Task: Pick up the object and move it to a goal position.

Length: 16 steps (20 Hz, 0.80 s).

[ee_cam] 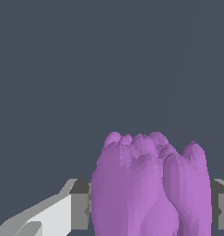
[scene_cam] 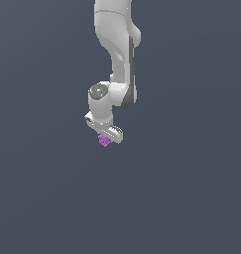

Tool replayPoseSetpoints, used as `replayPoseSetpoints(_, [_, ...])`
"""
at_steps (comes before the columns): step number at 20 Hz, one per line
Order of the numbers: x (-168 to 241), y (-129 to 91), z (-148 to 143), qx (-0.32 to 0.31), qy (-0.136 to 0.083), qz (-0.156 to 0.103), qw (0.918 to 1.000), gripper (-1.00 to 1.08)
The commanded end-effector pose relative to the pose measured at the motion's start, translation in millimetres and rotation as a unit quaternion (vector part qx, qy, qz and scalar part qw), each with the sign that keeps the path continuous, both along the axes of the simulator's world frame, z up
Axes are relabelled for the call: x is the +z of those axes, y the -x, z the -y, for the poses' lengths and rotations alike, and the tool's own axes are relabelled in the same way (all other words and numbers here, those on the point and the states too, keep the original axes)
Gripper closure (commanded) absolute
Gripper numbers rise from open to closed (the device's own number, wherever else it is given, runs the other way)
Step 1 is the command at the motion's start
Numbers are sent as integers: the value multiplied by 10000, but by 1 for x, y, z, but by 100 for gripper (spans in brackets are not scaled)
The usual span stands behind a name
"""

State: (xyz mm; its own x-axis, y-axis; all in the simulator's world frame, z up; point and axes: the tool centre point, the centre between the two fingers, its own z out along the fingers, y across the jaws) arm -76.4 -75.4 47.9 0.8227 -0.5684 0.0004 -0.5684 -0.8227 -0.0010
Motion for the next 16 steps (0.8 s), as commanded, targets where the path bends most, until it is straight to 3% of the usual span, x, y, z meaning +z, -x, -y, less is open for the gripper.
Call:
replayPoseSetpoints(1, [-1,0,1,-6,3,-5,10000,108])
replayPoseSetpoints(16, [32,6,-21,-1,0,0,10000,108])
